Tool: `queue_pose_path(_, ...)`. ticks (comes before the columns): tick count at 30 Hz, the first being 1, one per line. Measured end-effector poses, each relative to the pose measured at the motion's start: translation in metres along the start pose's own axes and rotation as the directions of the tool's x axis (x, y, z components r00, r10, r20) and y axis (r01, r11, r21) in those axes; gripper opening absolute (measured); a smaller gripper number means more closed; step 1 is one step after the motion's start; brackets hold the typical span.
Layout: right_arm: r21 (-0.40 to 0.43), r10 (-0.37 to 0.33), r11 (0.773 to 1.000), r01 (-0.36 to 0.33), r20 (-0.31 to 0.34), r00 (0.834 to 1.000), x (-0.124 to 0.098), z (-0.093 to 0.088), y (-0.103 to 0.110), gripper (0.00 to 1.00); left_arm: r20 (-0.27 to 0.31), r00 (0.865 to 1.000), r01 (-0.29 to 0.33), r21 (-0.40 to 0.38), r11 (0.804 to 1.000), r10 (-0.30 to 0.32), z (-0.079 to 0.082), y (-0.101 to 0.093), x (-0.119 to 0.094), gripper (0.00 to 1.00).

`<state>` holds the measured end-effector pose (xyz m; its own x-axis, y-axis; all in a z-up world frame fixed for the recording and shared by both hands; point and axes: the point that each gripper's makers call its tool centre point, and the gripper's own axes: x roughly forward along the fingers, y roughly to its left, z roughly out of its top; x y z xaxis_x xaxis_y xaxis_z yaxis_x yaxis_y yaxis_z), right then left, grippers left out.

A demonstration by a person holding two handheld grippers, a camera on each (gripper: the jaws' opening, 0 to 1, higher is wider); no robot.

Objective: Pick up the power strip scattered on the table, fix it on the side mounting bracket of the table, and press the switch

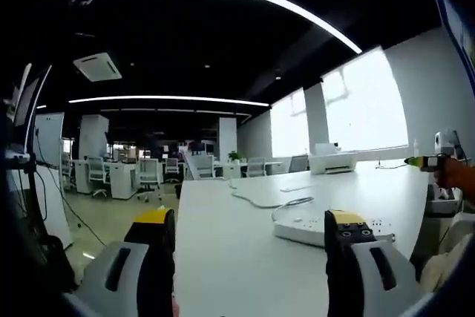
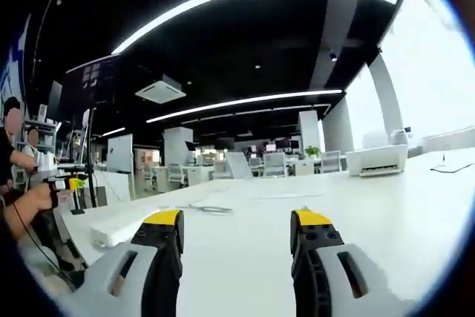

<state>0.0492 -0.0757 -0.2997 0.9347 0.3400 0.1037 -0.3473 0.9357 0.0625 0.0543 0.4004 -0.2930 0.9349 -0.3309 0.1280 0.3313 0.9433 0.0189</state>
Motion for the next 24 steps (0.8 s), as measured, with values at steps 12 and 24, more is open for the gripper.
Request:
queue_pose_path(12,-0.013,0.01,1.0,-0.01,0.012,1.0,0.001,0.009,0.004,0.54,-0.002,1.0,-0.003,0.002,1.0,0.003,0.0,0.004,0.002,0.86)
queue_pose_path(24,-0.034,0.035,0.999,-0.034,0.022,0.999,0.0,0.019,0.008,0.54,-0.004,1.0,0.002,0.011,1.0,-0.002,0.002,0.005,0.004,0.86)
